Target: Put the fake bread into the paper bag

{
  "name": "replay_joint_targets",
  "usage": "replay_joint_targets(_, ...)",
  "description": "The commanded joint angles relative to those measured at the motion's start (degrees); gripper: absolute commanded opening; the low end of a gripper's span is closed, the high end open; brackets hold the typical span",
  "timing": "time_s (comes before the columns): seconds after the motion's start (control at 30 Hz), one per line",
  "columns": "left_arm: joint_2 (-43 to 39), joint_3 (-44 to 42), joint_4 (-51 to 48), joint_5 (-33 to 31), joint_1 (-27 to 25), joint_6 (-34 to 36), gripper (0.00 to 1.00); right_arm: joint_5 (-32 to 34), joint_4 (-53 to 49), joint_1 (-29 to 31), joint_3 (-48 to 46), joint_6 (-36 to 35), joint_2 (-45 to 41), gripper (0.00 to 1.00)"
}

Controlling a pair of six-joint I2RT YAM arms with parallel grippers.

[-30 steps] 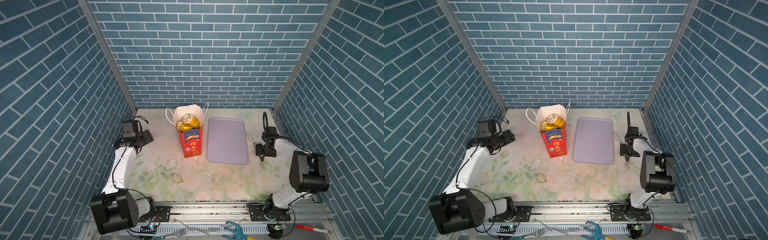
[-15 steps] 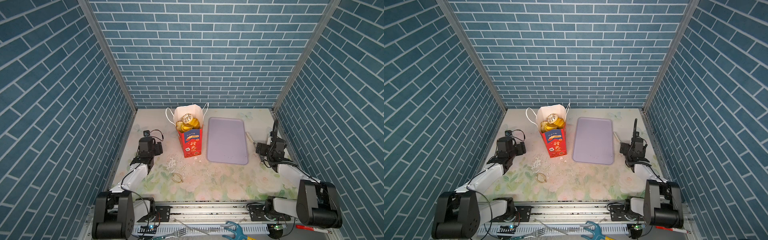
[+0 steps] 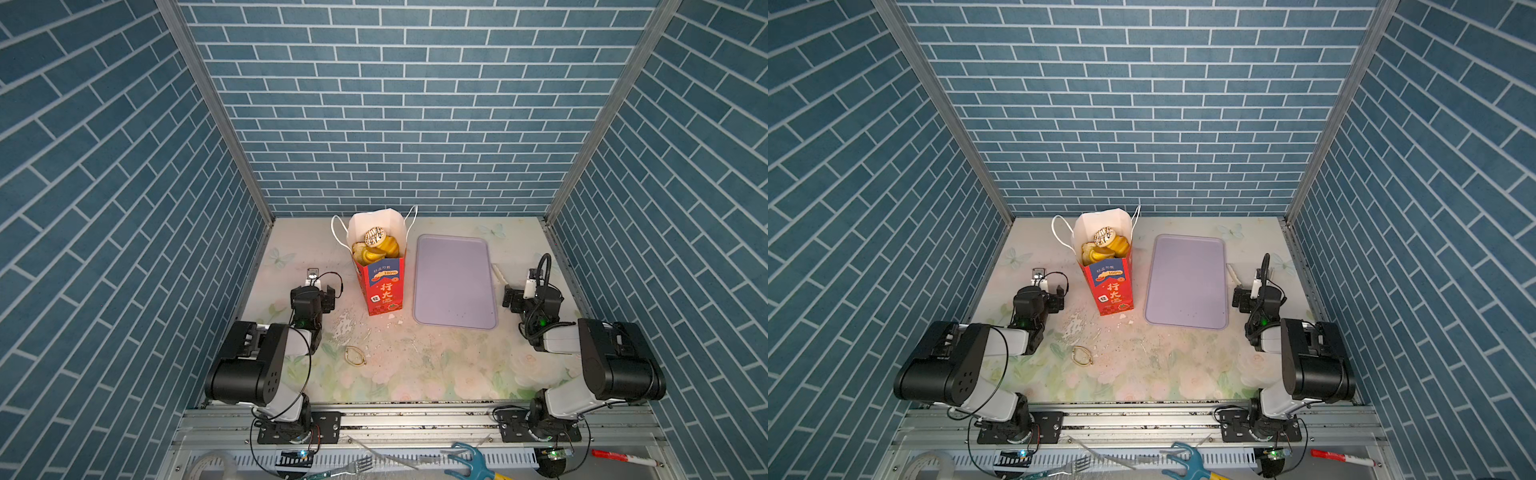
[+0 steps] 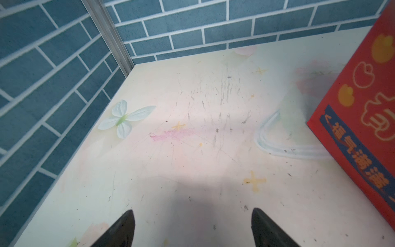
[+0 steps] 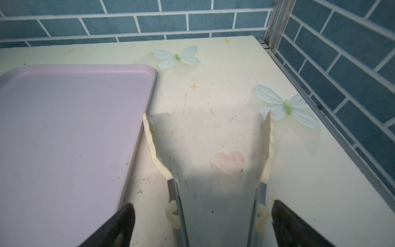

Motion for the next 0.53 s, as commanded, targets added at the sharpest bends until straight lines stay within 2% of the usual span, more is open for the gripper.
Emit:
replay_joint_targets(0.0,0.14,0.69,4.07,-1.51,0.16,0.1,0.88,-0.96,1.14,-0.24,1.96,-1.18,0.34,0.99)
replay_joint_targets(0.07,0.04,0.81,3.41,-1.5,0.25,-0.08,0.9,0.51,2.21,-0.26,1.3,-1.09,0.29,0.99)
replay_joint_targets(0.5,0.06,0.78,3.56,-1.51,0.25,-0.08,0.94,-1.06,0.91,-0.35,2.24,-1.25,0.65,0.99)
